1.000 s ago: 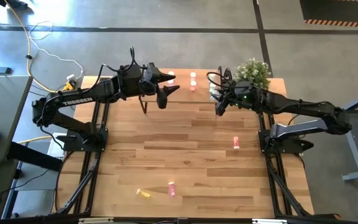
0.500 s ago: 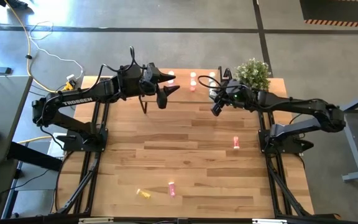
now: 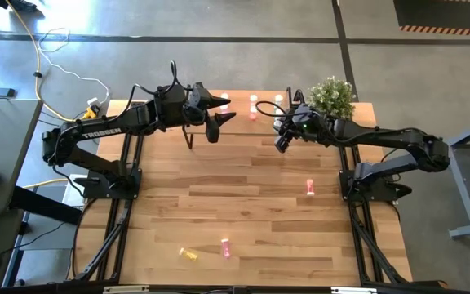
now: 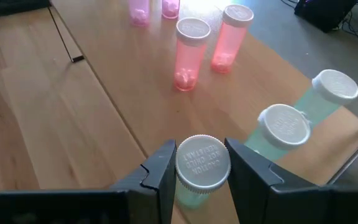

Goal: Pick and place medicine bottles onto shelf by color
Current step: Put the blue pill bottle on the shelf aligned with other blue pill bottles

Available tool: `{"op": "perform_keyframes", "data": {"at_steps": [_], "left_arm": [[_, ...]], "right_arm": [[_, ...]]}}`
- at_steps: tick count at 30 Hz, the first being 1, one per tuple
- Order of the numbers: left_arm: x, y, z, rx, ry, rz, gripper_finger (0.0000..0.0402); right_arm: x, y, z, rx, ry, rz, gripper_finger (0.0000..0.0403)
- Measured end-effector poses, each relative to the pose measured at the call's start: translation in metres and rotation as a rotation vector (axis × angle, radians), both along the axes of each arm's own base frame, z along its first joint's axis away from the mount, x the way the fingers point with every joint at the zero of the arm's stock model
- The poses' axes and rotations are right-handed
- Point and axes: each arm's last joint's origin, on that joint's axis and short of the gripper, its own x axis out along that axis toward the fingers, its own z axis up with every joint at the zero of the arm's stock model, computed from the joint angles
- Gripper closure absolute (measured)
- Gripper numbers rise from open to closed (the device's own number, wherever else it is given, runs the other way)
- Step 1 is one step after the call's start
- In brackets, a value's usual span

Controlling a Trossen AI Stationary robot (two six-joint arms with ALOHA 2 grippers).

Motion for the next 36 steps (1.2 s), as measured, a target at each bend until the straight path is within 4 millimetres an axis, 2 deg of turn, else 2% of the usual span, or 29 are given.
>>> {"op": "perform_keyframes", "data": {"at_steps": [27,30,36], "left_arm": [[0.0000,0.0000,0.0000,0.000,0.000,0.000,0.0174],[0.0000,0.0000,0.0000,0.000,0.000,0.000,0.0174],[0.0000,0.0000,0.0000,0.000,0.000,0.000,0.0174]], "right_arm": [[-0.0015,-0.0009,-0.0014,0.003,0.010,-0.057,0.0294],[-0.0016,-0.0009,-0.0015,0.006,0.009,-0.064,0.0283],[-0.0019,-0.0008,-0.0033,0.019,0.010,-0.071,0.0238]]}}
